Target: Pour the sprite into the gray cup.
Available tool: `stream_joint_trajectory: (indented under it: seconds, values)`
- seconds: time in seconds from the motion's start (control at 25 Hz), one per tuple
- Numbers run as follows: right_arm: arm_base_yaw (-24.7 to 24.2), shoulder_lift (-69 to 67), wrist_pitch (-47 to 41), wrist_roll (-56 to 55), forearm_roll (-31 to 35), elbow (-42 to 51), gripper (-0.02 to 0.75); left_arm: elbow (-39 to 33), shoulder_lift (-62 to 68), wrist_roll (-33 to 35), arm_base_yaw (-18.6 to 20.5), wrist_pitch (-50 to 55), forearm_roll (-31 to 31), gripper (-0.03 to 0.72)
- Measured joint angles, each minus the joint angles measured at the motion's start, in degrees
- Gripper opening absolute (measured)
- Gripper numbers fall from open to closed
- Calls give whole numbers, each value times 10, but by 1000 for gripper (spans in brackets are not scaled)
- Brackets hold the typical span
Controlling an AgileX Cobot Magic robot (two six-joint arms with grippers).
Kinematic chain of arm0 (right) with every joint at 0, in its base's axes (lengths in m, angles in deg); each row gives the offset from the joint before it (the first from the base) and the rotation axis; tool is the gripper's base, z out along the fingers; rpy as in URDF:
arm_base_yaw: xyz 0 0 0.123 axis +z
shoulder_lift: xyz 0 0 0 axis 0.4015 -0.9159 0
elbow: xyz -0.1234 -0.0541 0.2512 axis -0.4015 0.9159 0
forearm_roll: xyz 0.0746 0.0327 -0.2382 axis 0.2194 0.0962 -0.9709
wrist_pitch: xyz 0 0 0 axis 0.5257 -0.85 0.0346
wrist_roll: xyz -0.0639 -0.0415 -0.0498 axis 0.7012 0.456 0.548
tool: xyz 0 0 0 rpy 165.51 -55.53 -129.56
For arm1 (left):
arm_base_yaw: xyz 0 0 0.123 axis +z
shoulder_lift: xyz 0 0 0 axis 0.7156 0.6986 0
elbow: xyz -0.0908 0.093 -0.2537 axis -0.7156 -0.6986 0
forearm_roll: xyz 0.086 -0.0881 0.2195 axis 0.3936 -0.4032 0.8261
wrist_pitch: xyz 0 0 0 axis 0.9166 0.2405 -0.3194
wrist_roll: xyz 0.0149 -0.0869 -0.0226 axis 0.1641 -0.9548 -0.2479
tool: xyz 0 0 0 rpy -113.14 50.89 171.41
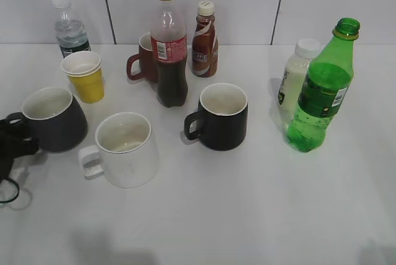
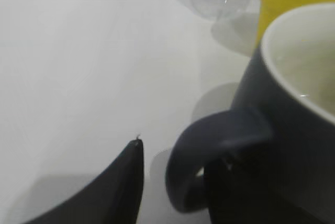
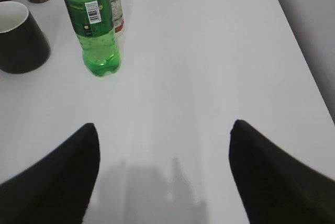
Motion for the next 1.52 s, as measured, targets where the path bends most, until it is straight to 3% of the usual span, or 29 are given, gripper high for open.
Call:
stream_joint_trajectory:
  seconds: [0.08,0.24,0.48,0.56,0.84,0.96,1.12,1.32,1.52]
  values:
    - [0,0,0,0,0,0,573,20,13,0,0,-5,5,245]
    - [0,0,0,0,0,0,573,40,21,0,0,-5,13,72]
    - [0,-6,14,18,34,-6,565,30,-11,7,0,24,28,69]
    - [0,-30,84,29,44,-12,552,13,-42,10,0,34,36,69]
    - [0,-253,540,43,65,23,543,-21,-180,-5,0,34,44,69]
    - [12,-382,677,43,69,34,540,-22,-235,-10,0,41,58,69]
    - [77,-531,752,35,69,38,524,-22,-288,-11,-1,66,73,69]
    - [201,-634,789,34,68,86,484,-23,-326,-14,-1,99,77,69]
    - [219,-705,886,34,81,171,519,-23,-333,-23,-3,105,79,69]
